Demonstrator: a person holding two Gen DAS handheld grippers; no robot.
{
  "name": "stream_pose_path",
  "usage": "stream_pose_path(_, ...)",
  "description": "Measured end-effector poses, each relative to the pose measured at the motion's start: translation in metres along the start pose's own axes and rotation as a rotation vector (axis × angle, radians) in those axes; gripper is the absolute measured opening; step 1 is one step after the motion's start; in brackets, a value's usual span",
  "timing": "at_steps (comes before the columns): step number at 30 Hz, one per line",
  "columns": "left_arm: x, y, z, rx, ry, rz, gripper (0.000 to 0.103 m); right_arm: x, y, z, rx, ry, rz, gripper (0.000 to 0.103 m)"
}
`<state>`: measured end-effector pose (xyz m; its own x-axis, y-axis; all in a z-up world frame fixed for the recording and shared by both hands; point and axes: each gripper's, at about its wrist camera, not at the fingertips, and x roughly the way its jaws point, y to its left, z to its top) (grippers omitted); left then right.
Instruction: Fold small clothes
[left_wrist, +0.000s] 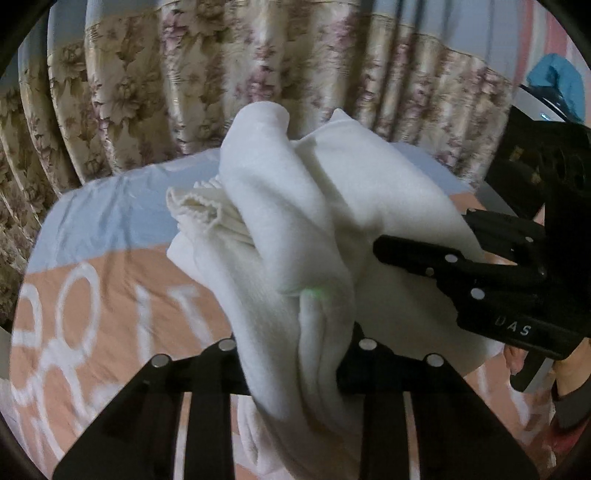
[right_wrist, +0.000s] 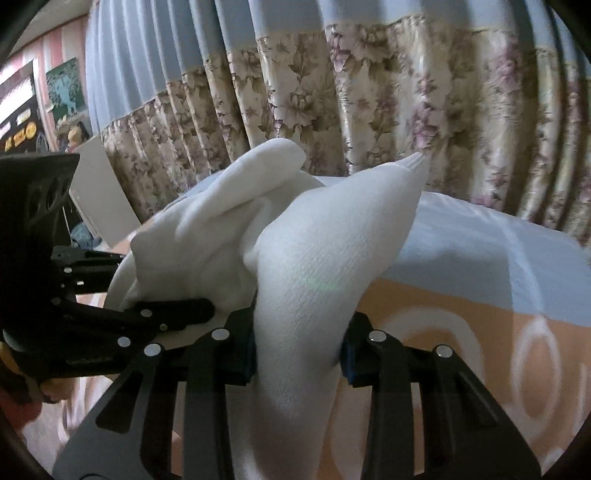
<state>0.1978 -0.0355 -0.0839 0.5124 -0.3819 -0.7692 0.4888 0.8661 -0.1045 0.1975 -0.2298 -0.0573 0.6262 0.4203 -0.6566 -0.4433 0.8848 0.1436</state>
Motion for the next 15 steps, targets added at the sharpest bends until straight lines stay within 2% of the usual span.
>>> stream_pose_path(3,0.012,-0.037,-0.024,-0.003,0.032,-0.04,0.03,-0.025,-0.006,-0.028,-0.023,0.04,-0.018,0.036)
stream_pose_path(6,0.033,-0.056,-0.048,-0.017,0.092,-0.084,0.031,-0.032,-0.019,-0.065,-0.003,0.113,-0.03,0.037)
stream_pose_path(7,0.044,-0.059,-0.057,-0.02,0.112,-0.087,0.036,-0.03,-0.023,-0.08,-0.001,0.137,-0.039,0.038)
stream_pose_path(8,0.046,-0.062,-0.062,-0.015,0.116,-0.081,0.045,-0.028,-0.026,-0.092,0.001,0.159,-0.053,0.038)
stream_pose_path(10,0.048,-0.063,-0.072,0.01,0.116,-0.053,0.058,-0.024,-0.031,-0.113,0.019,0.18,-0.071,0.047)
stream_pose_path(12,0.034,-0.059,-0.076,0.025,0.089,-0.033,0.064,-0.036,-0.035,-0.118,0.071,0.159,-0.048,0.05)
stream_pose_path(14,0.018,-0.055,-0.077,0.025,0.072,0.019,0.077,-0.049,-0.038,-0.118,0.094,0.145,-0.04,0.051)
stream_pose_path(15,0.008,-0.052,-0.076,0.018,0.06,0.055,0.079,-0.06,-0.039,-0.117,0.11,0.132,-0.044,0.057)
